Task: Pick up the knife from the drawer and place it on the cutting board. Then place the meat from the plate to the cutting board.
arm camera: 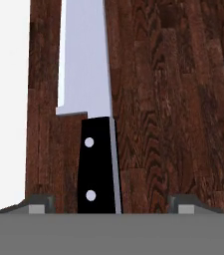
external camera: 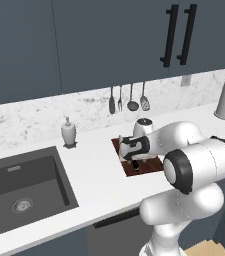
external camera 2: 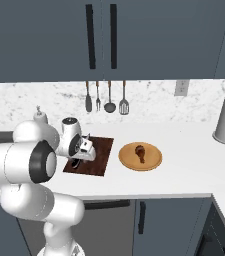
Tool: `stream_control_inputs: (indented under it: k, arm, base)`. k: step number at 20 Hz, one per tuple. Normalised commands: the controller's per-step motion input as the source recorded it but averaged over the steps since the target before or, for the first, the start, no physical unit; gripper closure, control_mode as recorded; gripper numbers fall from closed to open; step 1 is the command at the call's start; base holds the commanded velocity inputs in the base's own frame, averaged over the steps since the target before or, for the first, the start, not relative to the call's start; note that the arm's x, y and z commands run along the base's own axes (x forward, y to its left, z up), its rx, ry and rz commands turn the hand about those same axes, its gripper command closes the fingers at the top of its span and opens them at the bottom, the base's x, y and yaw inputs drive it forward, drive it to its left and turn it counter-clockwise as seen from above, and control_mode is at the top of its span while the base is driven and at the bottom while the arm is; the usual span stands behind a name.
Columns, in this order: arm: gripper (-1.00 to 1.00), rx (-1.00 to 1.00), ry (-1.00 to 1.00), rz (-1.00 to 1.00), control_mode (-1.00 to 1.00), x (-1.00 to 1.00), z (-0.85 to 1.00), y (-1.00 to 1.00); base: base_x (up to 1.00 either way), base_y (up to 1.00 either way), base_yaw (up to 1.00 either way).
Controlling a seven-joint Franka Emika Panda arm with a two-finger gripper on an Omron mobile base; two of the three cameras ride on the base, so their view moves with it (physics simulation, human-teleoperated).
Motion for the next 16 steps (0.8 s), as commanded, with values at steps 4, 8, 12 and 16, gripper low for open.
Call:
stream_control_inputs:
  k: [4, 8, 12, 16]
  arm:
    - [-1.0, 0.0, 0.0, 0.0, -1.0, 0.0, 0.04, 0.0]
    - [-1.0, 0.0, 0.0, 0.0, -1.0, 0.0, 0.23, -0.21]
    - [-1.0, 0.0, 0.06, -0.02, -1.0, 0.02, 0.37, -0.8]
    - [-1.0, 0.0, 0.08, 0.0, -1.0, 0.22, 0.32, -1.0]
  base:
    - [0.0, 0.0, 0.0]
    - [0.0, 0.0, 0.0]
    - [0.0, 0.0, 0.0]
    - [0.0, 0.0, 0.0]
